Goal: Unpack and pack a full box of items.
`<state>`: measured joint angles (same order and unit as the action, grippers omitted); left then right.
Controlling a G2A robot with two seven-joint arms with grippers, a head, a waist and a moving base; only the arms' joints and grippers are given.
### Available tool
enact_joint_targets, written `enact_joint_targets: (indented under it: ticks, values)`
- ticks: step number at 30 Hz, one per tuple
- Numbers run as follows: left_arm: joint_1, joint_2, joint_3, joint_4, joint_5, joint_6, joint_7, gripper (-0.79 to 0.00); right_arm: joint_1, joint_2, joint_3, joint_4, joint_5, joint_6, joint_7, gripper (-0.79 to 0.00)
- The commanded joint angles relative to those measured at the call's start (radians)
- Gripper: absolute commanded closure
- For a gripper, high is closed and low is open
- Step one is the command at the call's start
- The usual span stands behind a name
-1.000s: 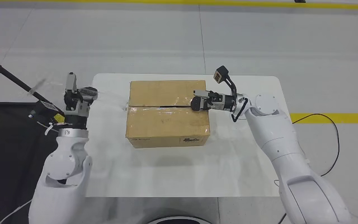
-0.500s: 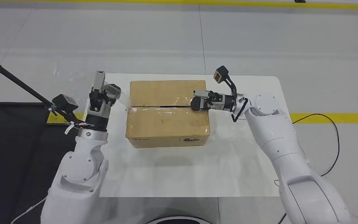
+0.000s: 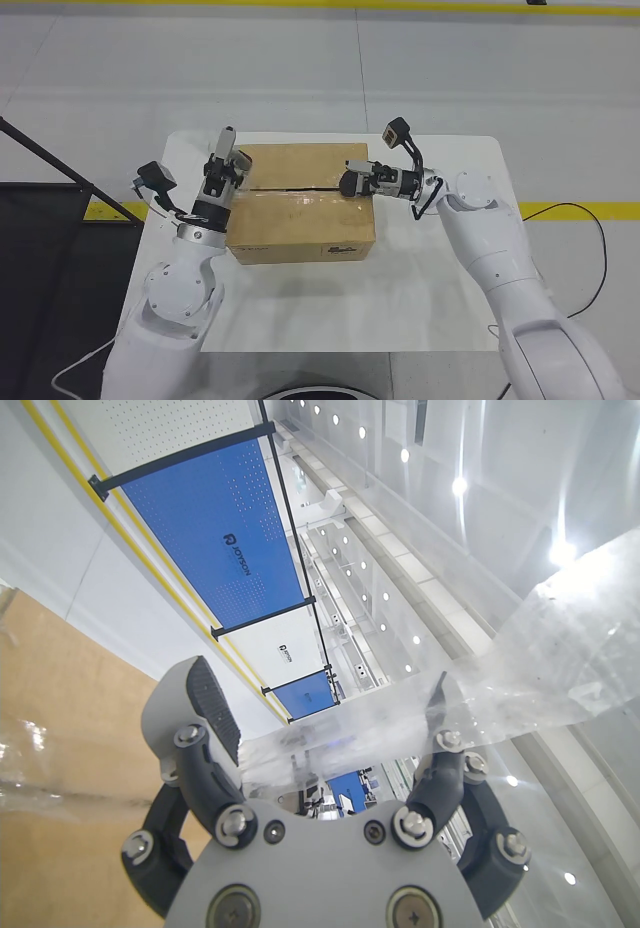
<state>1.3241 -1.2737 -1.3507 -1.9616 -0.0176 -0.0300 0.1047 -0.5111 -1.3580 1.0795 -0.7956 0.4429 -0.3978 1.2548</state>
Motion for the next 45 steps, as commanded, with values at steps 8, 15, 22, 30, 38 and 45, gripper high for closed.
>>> enact_joint_targets:
  ticks: [8, 15, 22, 30, 38, 45]
  values:
    - [-0.021, -0.012, 0.054, 0.009, 0.030, 0.013, 0.012, -0.785, -0.101, 0.036, 0.081, -0.175, 0.008, 0.007, -0.024, -0.785]
    - [-0.036, -0.022, 0.086, 0.026, 0.047, 0.021, 0.019, -0.785, -0.186, 0.063, 0.143, -0.292, 0.006, 0.013, -0.026, -0.785]
    - [-0.057, -0.032, 0.112, 0.050, 0.056, 0.028, 0.027, -0.785, -0.264, 0.085, 0.199, -0.378, 0.018, -0.003, -0.024, -0.785]
    - [-0.080, -0.045, 0.150, 0.064, 0.072, 0.042, 0.037, -0.785, -0.323, 0.105, 0.247, -0.429, 0.031, -0.004, -0.016, -0.785]
    - [-0.108, -0.059, 0.184, 0.091, 0.083, 0.051, 0.046, -0.785, -0.349, 0.119, 0.270, -0.443, 0.042, -0.005, -0.008, -0.785]
    - [-0.121, -0.070, 0.206, 0.109, 0.088, 0.051, 0.049, -0.785, -0.355, 0.126, 0.270, -0.449, 0.047, -0.007, -0.008, -0.785]
